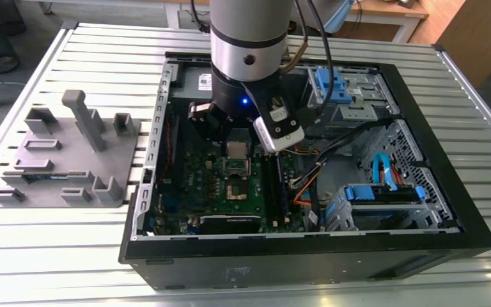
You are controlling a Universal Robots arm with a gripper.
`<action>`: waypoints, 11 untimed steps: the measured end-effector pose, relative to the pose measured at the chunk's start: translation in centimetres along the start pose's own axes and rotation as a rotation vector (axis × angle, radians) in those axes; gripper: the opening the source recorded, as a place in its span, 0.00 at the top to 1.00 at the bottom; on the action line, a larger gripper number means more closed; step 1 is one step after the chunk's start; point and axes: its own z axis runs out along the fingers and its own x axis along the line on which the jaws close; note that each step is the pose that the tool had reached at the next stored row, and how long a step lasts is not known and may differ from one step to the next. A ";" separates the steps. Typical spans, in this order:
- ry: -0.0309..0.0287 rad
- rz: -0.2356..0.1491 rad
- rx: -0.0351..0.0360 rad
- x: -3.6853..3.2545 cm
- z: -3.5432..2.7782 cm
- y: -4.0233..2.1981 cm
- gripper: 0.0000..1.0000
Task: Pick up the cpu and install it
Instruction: 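Place the cpu into insertion slot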
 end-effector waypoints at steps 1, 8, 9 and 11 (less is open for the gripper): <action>0.0000 0.000 -0.0001 0.00 0.03 0.00 0.53; -0.0001 0.000 -0.0002 0.00 0.22 -0.01 0.53; 0.0000 0.000 0.0000 0.00 0.24 -0.01 0.53; 0.0001 0.000 0.0001 0.00 0.26 -0.01 0.53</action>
